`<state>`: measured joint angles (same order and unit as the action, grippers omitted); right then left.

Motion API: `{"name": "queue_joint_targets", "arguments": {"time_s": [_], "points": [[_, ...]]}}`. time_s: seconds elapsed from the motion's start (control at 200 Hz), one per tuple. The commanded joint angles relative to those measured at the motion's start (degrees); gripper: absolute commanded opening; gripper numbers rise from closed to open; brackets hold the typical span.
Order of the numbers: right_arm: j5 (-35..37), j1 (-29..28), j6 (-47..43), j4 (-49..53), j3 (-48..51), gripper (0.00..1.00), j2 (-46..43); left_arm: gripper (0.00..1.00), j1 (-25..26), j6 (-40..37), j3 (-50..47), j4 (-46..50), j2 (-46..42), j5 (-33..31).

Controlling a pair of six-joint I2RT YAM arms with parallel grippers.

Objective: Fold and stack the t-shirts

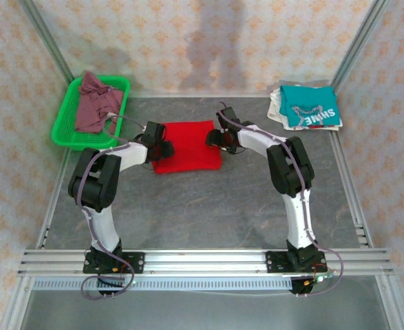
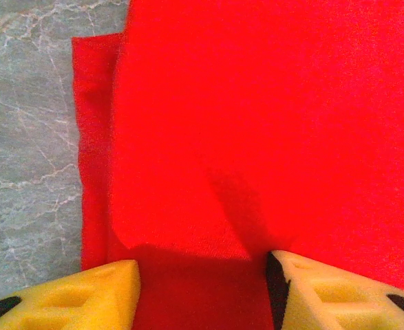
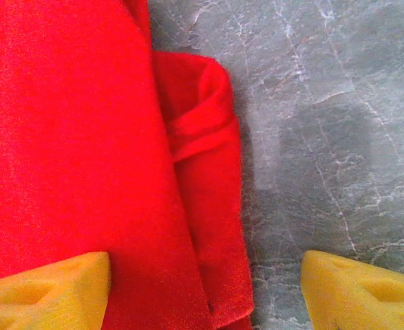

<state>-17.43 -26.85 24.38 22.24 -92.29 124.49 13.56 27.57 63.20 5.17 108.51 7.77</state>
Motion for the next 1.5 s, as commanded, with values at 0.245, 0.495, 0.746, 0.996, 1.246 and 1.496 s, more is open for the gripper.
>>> {"name": "queue_joint_targets", "arguments": {"time_s": [0.245,0.495,0.746,0.996,1.246,1.496], "points": [[-0.18,-3.91,-0.89,3.25,-6.05,0.59,6.14,0.52,0.41,2.18,-2.73,-1.14,-0.13,-1.01],[-1.34,-3.87,1.20,0.69,-5.75,0.23,7.07,0.52,0.46,2.73,-3.43,-2.18,-1.47,-0.48],[-3.83,-0.39,-3.47,0.17,-5.95,0.00,4.77,0.61,0.50,7.32,-8.58,-6.90,-12.23,0.30],[-1.85,6.59,-19.22,10.23,-11.27,0.00,1.60,0.73,4.29,5.86,-13.54,-9.60,-30.23,-0.61],[2.22,14.29,-31.42,27.30,-28.84,0.00,3.40,0.83,9.33,-3.74,-13.83,-9.17,-40.21,7.24],[11.37,17.42,-46.91,39.66,-48.81,0.00,9.47,0.85,9.82,-4.42,-13.82,-6.86,-41.67,7.50]]}}
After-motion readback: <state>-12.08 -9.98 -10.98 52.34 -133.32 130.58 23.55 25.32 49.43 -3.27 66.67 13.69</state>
